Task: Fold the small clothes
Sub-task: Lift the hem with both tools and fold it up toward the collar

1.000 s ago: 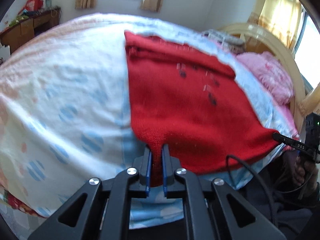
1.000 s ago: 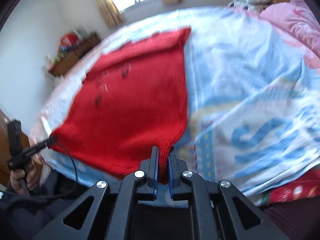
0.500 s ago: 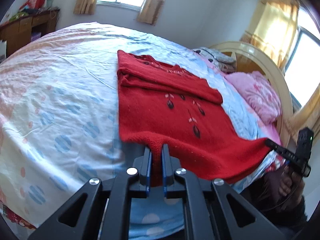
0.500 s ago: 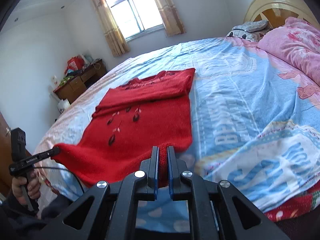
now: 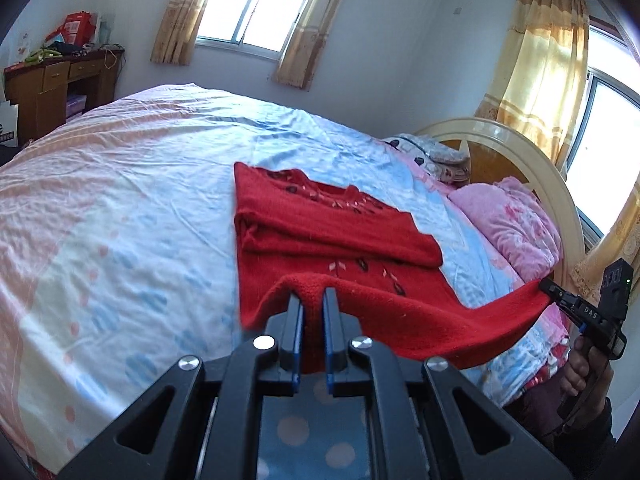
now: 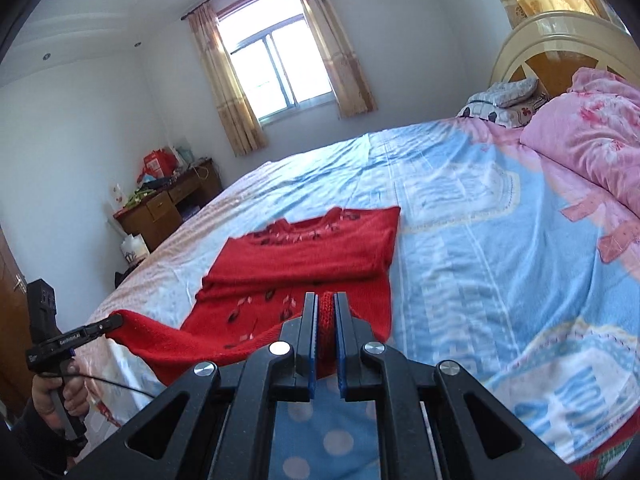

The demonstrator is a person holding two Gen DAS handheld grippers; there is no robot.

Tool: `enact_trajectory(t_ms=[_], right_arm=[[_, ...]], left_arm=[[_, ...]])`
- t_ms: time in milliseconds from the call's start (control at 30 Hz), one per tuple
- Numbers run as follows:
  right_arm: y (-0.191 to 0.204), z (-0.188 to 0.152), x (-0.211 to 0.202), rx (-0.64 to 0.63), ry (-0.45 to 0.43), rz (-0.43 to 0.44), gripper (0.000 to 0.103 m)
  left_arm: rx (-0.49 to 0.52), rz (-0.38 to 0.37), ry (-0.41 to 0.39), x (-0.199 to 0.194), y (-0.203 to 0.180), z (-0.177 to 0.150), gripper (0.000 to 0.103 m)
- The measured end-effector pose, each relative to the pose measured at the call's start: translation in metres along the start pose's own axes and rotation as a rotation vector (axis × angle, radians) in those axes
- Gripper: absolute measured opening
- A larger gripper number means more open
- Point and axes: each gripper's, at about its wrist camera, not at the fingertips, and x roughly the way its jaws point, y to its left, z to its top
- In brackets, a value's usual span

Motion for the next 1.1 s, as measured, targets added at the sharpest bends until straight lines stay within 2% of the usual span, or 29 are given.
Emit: enact_trajectory(t_ms=[400, 700, 1100], right_arm=[[-0.016, 0.047, 0.053, 0.015, -0.025, -0.014, 0.007], [-0.018, 0.072, 0.092, 0.012, -0.023, -0.024, 0.007], [-0.017, 0.118, 0.139, -0.015, -0.029, -0.056, 0.007]], left_arm=[[-0.052, -0.018, -0.045, 0.037, 0.009, 0.047, 0.009], [-0.075, -0.007, -0.046, 0.060, 0.018, 0.067, 0.009], [-0.038, 0.016, -0.065, 0.094, 0.019, 0.115, 0.009]])
